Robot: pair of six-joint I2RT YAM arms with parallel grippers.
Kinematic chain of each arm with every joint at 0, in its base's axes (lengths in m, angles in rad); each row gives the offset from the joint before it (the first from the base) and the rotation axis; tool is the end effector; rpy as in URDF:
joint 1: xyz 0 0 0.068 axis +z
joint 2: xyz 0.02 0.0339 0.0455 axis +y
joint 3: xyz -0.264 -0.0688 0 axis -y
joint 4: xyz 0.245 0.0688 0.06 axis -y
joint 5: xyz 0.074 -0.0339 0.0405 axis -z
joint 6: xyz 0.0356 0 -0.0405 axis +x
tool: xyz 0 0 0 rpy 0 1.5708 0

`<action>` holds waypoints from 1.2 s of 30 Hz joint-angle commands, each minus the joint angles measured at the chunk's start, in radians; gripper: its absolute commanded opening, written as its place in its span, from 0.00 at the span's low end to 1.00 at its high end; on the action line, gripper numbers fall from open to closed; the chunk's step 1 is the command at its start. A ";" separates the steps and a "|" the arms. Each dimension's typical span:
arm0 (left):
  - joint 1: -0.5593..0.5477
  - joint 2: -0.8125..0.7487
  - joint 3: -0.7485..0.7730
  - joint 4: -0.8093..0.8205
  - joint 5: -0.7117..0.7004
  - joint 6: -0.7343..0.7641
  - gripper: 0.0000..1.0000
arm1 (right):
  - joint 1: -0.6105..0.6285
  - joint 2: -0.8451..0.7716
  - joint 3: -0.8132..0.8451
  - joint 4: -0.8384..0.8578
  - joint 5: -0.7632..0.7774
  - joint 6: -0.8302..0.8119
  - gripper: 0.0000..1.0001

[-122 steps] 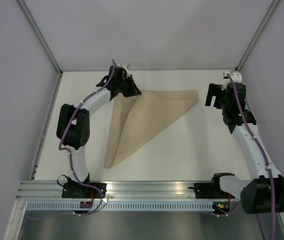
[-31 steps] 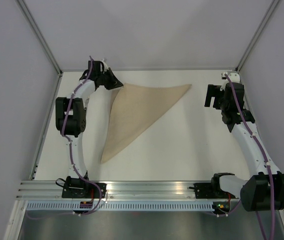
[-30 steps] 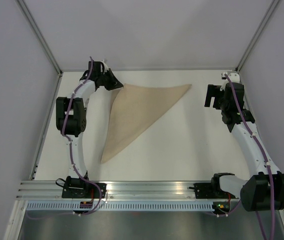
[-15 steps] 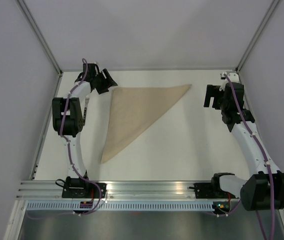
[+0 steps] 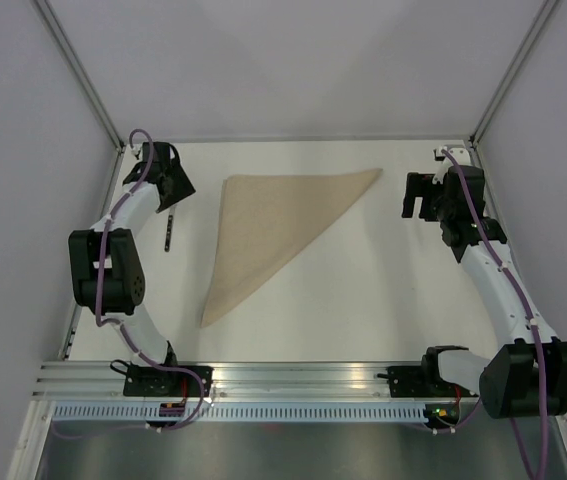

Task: Fold the napkin, place the utensils inside, and roll it up
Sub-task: Pick up the knife at the center of the board.

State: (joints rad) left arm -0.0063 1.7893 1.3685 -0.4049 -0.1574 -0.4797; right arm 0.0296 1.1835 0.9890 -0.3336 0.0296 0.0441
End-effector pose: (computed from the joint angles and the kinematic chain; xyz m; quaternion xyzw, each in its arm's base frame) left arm 0.3994 0.0031 0.2457 -0.2456 0.8959 -0.0162 0.3698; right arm 0.2668 0.0068 0.3142 0.0137 0.8670 0.0055 0.4981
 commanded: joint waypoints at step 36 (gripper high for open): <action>0.120 0.260 0.236 -0.178 0.142 0.233 0.02 | 0.004 0.056 0.008 -0.021 -0.036 -0.015 0.97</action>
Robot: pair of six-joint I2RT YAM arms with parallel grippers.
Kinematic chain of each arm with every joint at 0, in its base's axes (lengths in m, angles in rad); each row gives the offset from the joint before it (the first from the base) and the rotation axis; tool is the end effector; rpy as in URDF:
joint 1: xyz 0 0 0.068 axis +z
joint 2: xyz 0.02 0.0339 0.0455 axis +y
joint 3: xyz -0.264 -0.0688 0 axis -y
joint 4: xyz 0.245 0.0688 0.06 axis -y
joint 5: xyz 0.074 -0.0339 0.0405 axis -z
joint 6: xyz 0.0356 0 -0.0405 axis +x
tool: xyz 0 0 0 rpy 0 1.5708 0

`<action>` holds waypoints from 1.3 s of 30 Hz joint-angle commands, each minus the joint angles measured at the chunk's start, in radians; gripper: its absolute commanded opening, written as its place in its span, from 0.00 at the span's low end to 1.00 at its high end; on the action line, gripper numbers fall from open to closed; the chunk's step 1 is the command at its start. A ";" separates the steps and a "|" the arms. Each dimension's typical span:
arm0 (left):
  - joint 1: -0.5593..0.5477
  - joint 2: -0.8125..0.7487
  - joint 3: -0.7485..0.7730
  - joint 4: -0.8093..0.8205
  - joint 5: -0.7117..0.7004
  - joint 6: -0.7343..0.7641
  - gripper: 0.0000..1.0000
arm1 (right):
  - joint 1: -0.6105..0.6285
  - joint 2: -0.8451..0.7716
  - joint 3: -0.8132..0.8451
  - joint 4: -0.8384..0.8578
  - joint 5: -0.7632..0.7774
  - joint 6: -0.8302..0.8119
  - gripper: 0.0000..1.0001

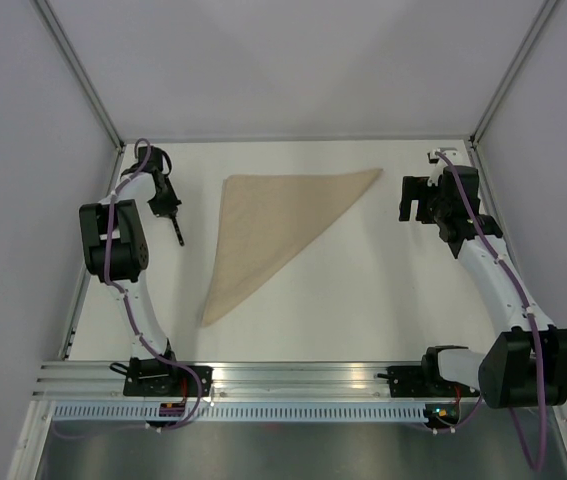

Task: Fold the napkin, place the utensils inside, and roll it up
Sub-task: Pick up the knife at the center of the board, then place the knife on the napkin.

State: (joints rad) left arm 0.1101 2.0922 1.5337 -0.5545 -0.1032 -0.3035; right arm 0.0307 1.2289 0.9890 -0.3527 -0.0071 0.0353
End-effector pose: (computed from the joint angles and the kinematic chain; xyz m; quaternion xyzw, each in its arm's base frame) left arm 0.4364 0.0519 0.1653 -0.2112 0.9495 0.0281 0.2304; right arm 0.2745 0.0087 0.3011 0.0004 0.8828 0.0186 0.4695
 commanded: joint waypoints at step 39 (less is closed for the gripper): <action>-0.707 0.172 0.442 -0.259 0.390 0.420 0.02 | 0.005 0.014 0.007 0.001 0.001 -0.017 0.96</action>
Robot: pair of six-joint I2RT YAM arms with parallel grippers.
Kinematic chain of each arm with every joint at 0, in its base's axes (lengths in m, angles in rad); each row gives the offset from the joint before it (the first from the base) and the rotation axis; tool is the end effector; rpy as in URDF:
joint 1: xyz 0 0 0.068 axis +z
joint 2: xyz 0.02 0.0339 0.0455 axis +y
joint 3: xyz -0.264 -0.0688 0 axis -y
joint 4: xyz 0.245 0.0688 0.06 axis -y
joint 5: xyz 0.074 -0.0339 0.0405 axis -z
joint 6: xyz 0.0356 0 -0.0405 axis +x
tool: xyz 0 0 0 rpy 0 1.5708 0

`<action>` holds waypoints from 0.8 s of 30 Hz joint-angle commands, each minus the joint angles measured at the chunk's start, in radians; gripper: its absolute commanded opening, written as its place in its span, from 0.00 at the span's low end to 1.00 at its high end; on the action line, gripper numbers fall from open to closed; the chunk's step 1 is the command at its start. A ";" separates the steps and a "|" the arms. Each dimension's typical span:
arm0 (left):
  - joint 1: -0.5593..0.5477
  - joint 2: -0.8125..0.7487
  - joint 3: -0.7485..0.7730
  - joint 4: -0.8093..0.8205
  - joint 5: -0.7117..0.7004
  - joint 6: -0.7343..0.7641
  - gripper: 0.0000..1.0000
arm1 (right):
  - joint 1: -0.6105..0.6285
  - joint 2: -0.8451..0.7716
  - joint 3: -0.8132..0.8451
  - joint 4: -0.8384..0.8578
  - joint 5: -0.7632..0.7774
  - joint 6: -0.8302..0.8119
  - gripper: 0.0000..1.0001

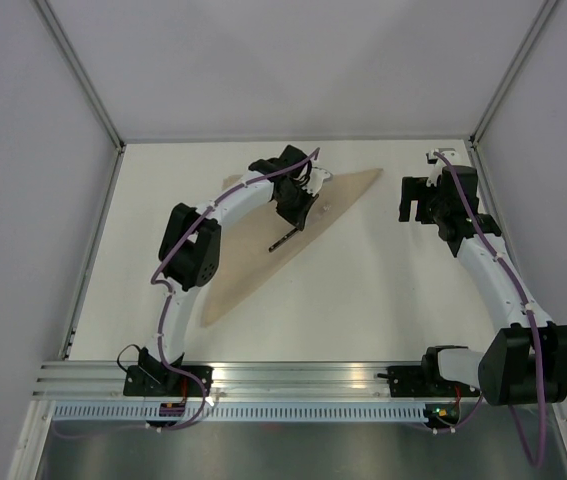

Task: Fold the napkin, place the utensils inside, and roll it up
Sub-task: Place the knife on the napkin.

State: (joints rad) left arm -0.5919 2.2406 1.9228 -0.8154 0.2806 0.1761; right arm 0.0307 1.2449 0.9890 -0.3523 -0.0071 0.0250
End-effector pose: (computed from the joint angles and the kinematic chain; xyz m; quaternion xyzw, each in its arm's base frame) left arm 0.3939 -0.2767 0.2029 0.3903 0.8848 -0.1779 0.1821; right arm 0.2775 0.0088 0.2970 -0.0042 0.8864 0.0160 0.4627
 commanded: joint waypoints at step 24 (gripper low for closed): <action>-0.029 0.085 0.018 0.033 0.006 -0.095 0.05 | 0.003 -0.007 0.005 -0.001 0.001 -0.010 0.96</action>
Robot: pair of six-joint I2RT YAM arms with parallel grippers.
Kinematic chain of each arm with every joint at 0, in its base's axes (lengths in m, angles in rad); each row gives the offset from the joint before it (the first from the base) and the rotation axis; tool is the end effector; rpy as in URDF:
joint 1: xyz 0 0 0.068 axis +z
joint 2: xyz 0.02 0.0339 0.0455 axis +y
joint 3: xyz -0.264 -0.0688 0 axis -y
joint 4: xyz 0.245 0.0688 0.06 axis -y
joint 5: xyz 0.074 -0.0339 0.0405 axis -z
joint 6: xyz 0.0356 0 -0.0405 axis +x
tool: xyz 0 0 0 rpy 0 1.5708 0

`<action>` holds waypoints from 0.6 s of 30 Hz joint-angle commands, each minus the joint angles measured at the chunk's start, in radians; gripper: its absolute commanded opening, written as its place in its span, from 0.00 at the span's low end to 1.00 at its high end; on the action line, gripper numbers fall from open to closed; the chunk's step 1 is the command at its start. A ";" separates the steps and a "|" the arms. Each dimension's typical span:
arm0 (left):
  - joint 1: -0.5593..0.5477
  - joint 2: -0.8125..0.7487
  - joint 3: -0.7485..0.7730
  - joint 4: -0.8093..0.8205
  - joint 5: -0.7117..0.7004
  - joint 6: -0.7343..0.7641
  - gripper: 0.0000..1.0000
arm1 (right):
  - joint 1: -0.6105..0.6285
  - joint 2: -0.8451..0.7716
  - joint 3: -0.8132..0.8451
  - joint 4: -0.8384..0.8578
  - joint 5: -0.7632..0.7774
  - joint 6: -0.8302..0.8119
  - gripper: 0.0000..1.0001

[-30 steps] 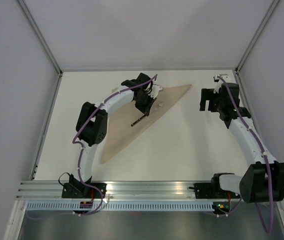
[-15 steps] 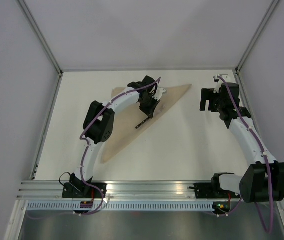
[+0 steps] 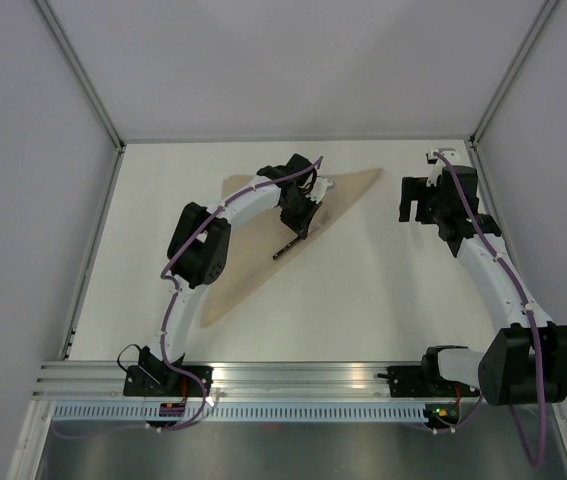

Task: Fold the napkin, place the utensils inside, and roll it up
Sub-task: Place the knife on the napkin.

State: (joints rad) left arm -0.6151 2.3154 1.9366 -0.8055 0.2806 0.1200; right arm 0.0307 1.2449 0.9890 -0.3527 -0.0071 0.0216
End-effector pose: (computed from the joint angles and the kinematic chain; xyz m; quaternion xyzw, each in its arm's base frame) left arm 0.3941 -0.2905 0.1726 0.3742 0.8972 -0.1796 0.1507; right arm 0.2775 0.0088 0.2970 -0.0057 0.8865 0.0152 0.4625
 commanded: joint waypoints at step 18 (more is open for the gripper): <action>-0.017 -0.031 -0.007 0.037 -0.026 -0.039 0.51 | 0.005 -0.007 0.005 0.000 0.001 -0.006 0.96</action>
State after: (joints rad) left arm -0.6201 2.3154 1.9305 -0.7898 0.2718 0.1089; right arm 0.0307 1.2449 0.9890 -0.3527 -0.0071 0.0212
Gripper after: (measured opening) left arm 0.488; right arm 0.958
